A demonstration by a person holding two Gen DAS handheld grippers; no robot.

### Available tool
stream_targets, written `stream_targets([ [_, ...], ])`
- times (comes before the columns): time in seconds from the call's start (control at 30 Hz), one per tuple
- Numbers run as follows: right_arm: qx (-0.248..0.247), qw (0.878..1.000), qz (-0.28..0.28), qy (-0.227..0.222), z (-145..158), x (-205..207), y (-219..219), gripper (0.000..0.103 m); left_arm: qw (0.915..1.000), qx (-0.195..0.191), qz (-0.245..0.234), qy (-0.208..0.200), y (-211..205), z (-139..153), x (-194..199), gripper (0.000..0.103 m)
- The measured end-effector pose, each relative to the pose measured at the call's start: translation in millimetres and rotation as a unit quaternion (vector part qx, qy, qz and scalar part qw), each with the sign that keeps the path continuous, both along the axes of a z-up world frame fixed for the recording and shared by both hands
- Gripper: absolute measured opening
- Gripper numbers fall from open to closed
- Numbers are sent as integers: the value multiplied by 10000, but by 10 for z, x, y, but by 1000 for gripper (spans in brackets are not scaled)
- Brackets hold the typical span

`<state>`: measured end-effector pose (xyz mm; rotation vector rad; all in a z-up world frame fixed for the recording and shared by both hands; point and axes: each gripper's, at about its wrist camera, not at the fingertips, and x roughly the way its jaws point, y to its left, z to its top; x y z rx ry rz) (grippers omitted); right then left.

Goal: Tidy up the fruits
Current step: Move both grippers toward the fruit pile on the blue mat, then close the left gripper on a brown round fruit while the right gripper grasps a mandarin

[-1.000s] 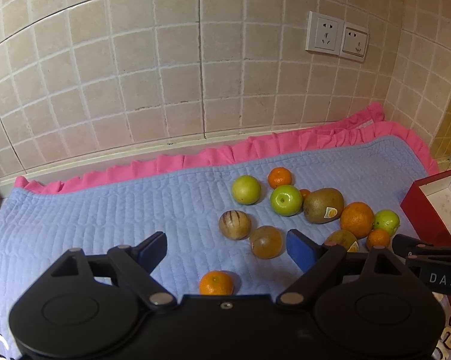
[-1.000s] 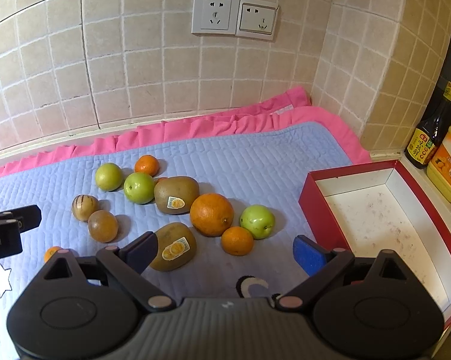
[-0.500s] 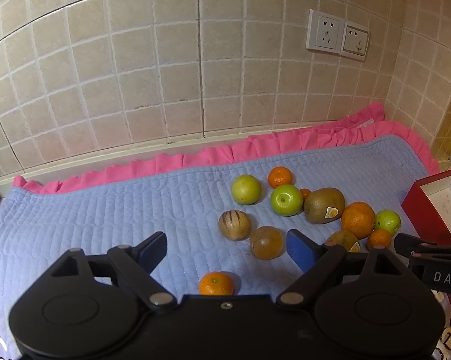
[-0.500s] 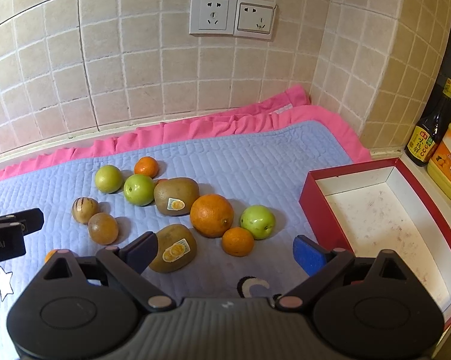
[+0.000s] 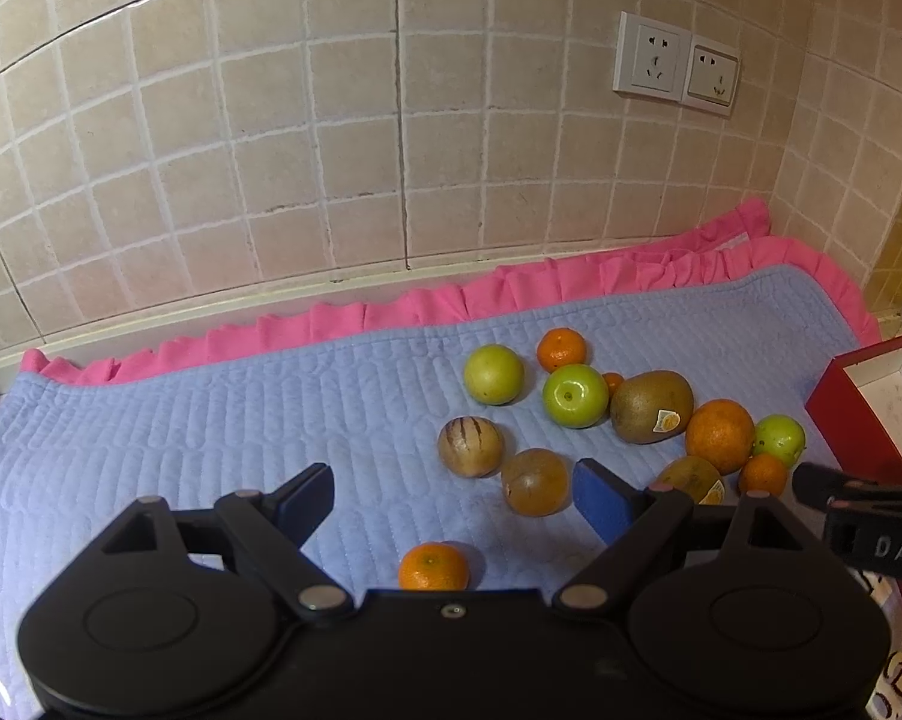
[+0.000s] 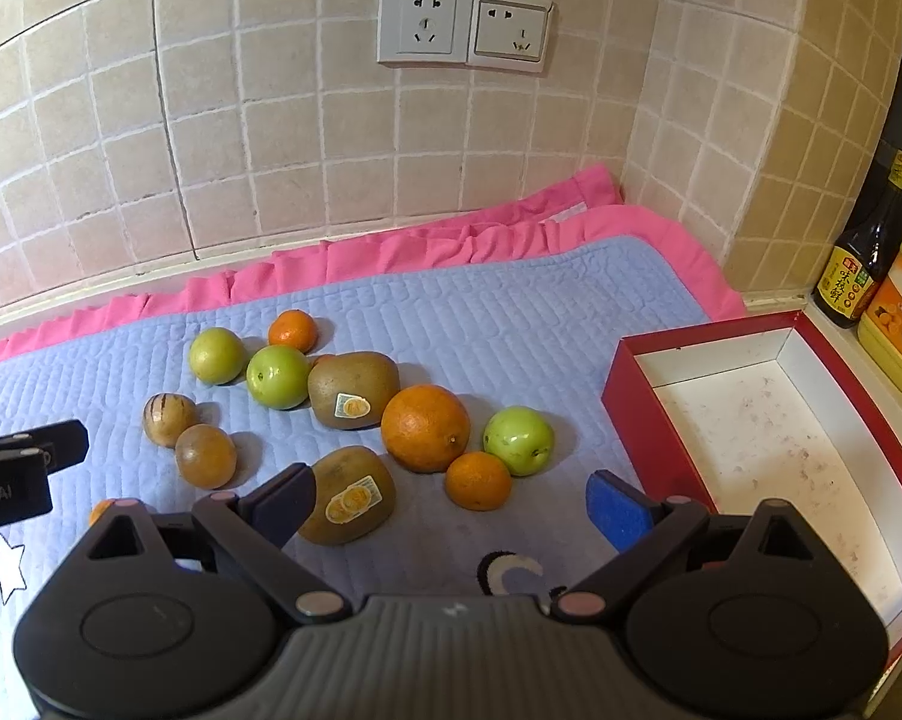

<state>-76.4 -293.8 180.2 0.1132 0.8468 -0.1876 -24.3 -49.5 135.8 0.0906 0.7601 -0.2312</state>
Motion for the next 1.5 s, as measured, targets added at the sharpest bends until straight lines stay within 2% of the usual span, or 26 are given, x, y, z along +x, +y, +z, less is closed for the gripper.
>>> stream_targets([
  [0.13, 95, 9999, -120, -63, -5, -6, -97, 98, 9999, -8, -97, 25, 70, -69, 42, 103],
  [0.27, 150, 9996, -229, -95, -27, 28, -211, 98, 9997, 233, -106, 24, 149, -159, 120, 103],
  [0.43, -32, 9988, -467, -150, -80, 34, -435, 97, 9996, 276, -84, 29, 293, -207, 246, 103],
  [0.53, -77, 9978, -656, -47, -154, 25, -543, 94, 9994, 228, -236, -53, 331, -199, 313, 103],
  [0.67, 154, 9967, -754, 254, -299, 82, -607, 88, 9979, 184, -598, -154, 285, -202, 386, 103],
  [0.8, 417, 9954, -717, 472, -446, 156, -572, 85, 9939, 103, -1090, -164, 204, -244, 444, 102],
  [0.87, 519, 9943, -735, 572, -529, 209, -561, 77, 9909, 89, -1334, -122, 142, -273, 467, 102],
  [0.97, 704, 9925, -730, 677, -645, 309, -553, 72, 9862, 136, -1646, -123, 53, -315, 498, 102],
  [1.27, 766, 9907, -741, 845, -849, 507, -511, 70, 9751, 23, -2215, 41, -127, -429, 592, 102],
  [1.3, 777, 9906, -735, 851, -868, 521, -511, 71, 9742, 34, -2255, 57, -156, -443, 610, 100],
  [1.33, 781, 9906, -728, 857, -886, 533, -509, 71, 9730, 34, -2308, 69, -180, -455, 626, 93],
  [1.37, 775, 9905, -720, 878, -907, 554, -505, 71, 9710, 13, -2387, 102, -197, -468, 644, 90],
  [1.5, 814, 9900, -697, 916, -982, 623, -505, 71, 9642, 1, -2640, 270, -271, -556, 721, 88],
])
